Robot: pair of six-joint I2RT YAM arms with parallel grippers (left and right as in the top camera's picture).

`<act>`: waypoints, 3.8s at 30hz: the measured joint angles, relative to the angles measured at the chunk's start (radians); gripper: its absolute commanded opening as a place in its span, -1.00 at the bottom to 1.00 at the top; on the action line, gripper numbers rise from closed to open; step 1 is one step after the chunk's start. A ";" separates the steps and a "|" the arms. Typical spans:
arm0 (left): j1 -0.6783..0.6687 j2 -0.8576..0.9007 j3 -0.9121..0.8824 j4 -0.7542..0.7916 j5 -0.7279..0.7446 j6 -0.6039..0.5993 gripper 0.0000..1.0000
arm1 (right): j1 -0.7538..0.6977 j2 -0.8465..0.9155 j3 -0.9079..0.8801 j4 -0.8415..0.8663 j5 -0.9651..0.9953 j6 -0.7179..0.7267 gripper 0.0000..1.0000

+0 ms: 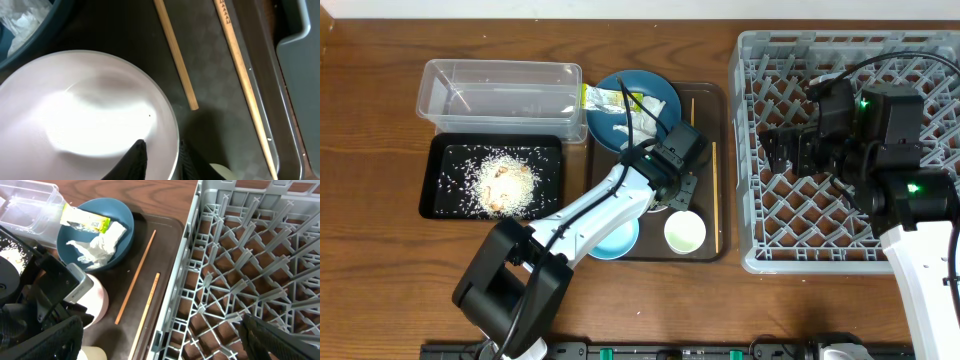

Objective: Sort waste into correct bins and load items into the dishwasher rack
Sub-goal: 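Return the emptied white bowl to the brown tray with left gripper, then reach left gripper into the blue plate and grasp the white tissue, then carry the tissue left and drop it into the clear bin, then move left gripper back to the blue plate and grasp yellow wrapper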

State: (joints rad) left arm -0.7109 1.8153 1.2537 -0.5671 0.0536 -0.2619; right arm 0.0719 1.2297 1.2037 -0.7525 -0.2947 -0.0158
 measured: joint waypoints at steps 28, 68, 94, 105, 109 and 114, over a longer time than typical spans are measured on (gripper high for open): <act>0.298 0.068 0.295 0.056 -0.008 0.314 0.96 | 0.000 0.000 0.000 -0.003 0.000 0.000 0.98; 0.294 0.339 0.294 0.187 -0.008 0.309 -0.88 | 0.000 0.000 0.000 -0.003 0.010 0.000 0.99; 0.637 -0.042 0.296 0.084 -0.072 0.183 -0.76 | 0.000 0.000 0.000 0.000 0.031 0.000 0.99; 0.703 0.113 0.294 0.119 -0.087 0.179 0.37 | 0.000 0.000 0.000 0.000 0.034 0.000 0.98; 0.703 0.110 0.294 0.159 -0.087 0.178 0.41 | 0.000 0.000 0.000 0.000 0.034 0.000 0.98; 0.701 0.080 0.294 0.145 -0.033 0.178 0.43 | 0.000 0.000 0.000 0.001 0.034 0.000 0.98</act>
State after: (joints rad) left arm -0.0097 1.8957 1.5482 -0.4221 0.0208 -0.0837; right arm 0.0719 1.2297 1.2037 -0.7517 -0.2611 -0.0162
